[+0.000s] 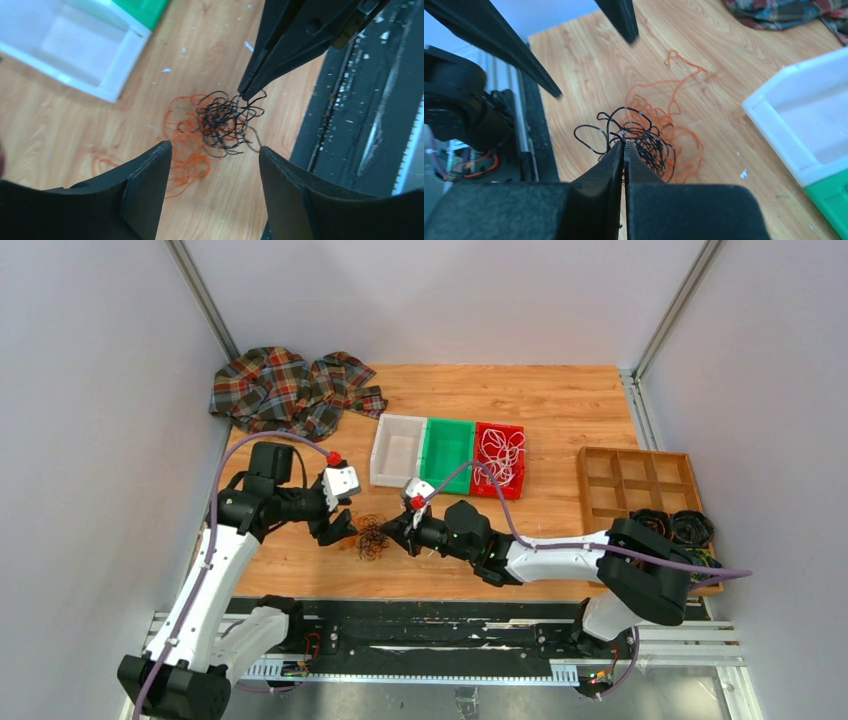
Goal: Untangle the cables
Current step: Untie the cable.
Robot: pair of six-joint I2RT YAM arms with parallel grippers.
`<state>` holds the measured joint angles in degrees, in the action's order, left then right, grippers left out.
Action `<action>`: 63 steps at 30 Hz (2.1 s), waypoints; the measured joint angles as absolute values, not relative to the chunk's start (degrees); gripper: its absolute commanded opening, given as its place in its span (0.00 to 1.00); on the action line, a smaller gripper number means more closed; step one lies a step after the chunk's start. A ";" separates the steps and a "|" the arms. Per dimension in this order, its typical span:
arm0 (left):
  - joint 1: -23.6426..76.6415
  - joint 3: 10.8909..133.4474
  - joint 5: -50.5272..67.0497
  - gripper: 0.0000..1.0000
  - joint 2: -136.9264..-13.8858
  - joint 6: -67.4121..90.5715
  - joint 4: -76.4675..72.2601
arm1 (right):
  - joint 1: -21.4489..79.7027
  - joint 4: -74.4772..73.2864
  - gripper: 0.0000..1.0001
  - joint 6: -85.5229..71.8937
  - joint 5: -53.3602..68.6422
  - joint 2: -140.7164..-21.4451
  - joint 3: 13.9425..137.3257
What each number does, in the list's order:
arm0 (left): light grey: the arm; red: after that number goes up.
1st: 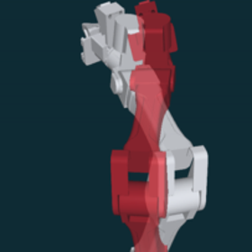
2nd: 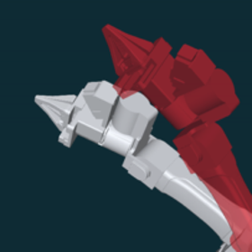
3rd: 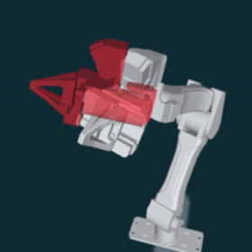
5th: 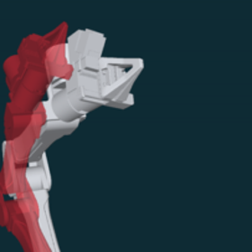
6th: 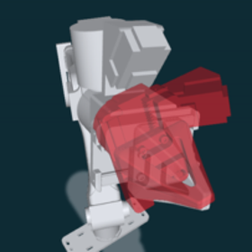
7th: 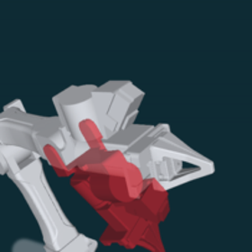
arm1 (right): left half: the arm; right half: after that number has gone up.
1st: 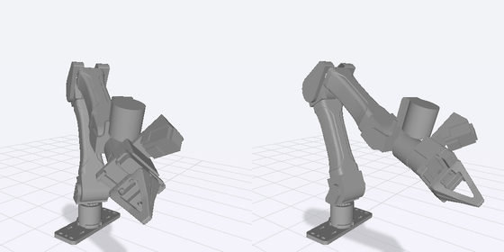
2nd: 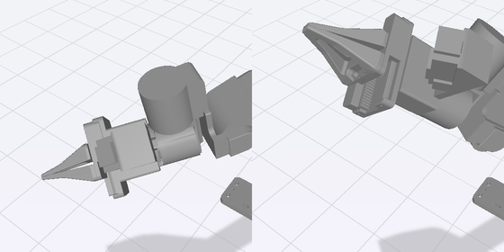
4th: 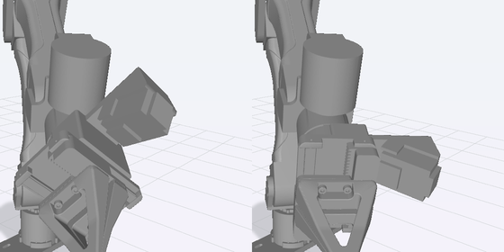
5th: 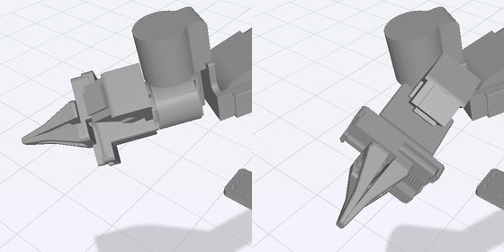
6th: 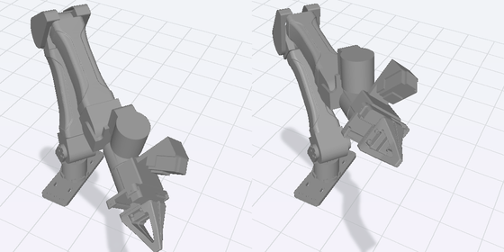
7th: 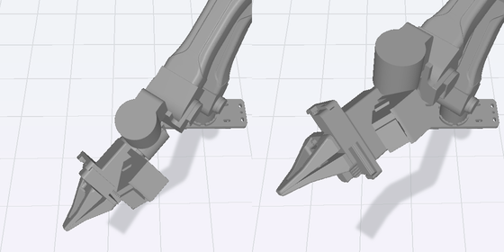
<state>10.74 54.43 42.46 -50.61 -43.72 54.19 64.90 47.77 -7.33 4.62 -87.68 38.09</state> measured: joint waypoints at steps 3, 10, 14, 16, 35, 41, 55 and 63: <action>11.90 53.36 44.47 0.67 -52.51 -43.64 54.52 | 64.60 48.34 0.01 -8.47 6.96 -86.56 38.94; 13.89 50.72 46.35 0.49 -50.30 -43.94 55.44 | 64.60 49.95 0.01 -11.88 11.99 -86.46 40.99; 13.96 50.52 46.00 0.15 -48.45 -44.36 55.07 | 64.60 49.91 0.01 -13.06 14.76 -86.52 42.24; 13.96 50.52 45.80 0.04 -47.53 -44.80 54.63 | 64.60 49.93 0.01 -13.50 15.62 -86.52 42.74; 14.02 51.92 36.77 0.01 -38.46 -31.75 53.28 | 64.55 47.33 0.62 -10.15 5.28 -80.16 41.52; 14.02 53.56 36.62 0.01 -39.22 -24.88 52.31 | 66.78 47.79 0.63 -7.62 4.47 -82.70 43.44; 14.02 58.57 43.81 0.01 -40.18 -23.31 53.36 | 66.98 52.18 0.57 -6.26 -1.02 -86.65 46.06; 14.02 59.53 44.77 0.00 -41.28 -23.66 54.70 | 66.98 55.35 0.01 -6.07 -3.73 -85.21 43.81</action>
<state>14.02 59.53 44.77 -41.28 -23.66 54.70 66.98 55.35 -6.07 -3.73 -85.21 43.81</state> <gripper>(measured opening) 0.019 0.197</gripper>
